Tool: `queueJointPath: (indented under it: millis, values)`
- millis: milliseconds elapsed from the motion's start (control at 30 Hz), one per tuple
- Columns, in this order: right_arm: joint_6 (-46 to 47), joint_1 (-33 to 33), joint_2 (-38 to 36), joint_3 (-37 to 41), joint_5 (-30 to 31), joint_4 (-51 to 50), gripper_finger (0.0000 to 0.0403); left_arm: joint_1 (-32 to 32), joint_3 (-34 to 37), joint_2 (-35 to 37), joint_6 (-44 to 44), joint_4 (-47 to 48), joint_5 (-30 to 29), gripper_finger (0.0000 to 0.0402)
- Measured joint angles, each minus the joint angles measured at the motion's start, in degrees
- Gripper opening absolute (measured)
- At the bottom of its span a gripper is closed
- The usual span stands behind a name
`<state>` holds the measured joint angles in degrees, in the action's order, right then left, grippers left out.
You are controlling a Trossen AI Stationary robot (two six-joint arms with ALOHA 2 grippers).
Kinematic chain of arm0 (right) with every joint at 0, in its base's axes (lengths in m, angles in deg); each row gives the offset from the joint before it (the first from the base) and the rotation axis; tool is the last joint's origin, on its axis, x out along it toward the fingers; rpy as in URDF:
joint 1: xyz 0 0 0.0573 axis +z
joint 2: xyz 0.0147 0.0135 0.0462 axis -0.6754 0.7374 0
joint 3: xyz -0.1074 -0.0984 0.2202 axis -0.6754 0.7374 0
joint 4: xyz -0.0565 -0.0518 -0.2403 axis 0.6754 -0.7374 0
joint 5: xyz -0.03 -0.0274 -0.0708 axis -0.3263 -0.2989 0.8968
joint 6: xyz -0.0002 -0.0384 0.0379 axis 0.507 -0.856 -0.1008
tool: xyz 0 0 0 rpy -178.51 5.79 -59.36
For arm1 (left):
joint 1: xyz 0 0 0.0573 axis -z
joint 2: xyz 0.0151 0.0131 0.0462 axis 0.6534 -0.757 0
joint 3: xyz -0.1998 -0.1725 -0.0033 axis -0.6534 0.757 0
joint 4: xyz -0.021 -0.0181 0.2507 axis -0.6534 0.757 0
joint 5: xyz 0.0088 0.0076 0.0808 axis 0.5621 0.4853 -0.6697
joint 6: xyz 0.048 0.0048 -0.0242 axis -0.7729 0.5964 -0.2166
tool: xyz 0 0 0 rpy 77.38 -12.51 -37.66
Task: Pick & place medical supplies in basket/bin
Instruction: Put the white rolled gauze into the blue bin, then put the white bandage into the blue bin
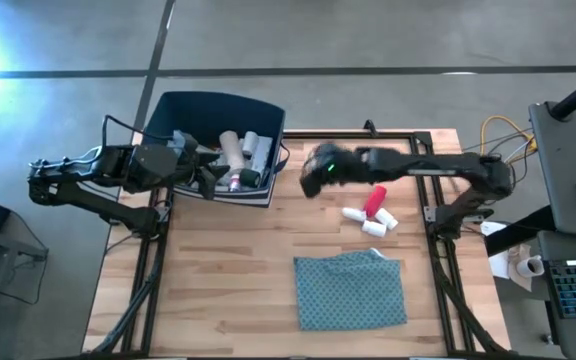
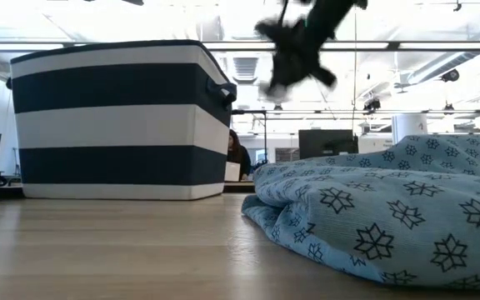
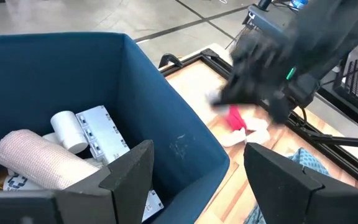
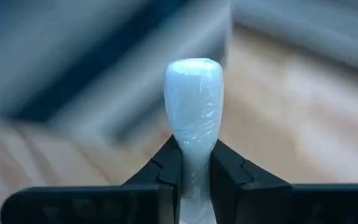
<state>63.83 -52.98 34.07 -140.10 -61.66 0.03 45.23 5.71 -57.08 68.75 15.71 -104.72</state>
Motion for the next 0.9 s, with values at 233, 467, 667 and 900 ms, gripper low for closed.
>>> queueJointPath:
  millis: [233,467,667,900]
  values:
    - [-5.98,-4.86,1.37,-11.59,-3.41,11.95,0.0043,0.02,0.0,0.0,0.0,-0.01,-0.02,0.023]
    - [-15.25,-5.69,19.04,-34.51,-12.83,6.9,0.0046,0.02,0.0,0.0,0.0,-0.36,0.02,0.023]
    - [-24.12,-5.89,30.24,-53.37,-12.45,-7.06,0.0111,0.15,0.0,0.01,0.02,-0.33,1.31,0.023]
    - [-25.49,-5.36,33.34,-58.68,-11.87,-14.42,0.023,0.15,0.0,0.02,0.0,-0.23,2.29,0.023]
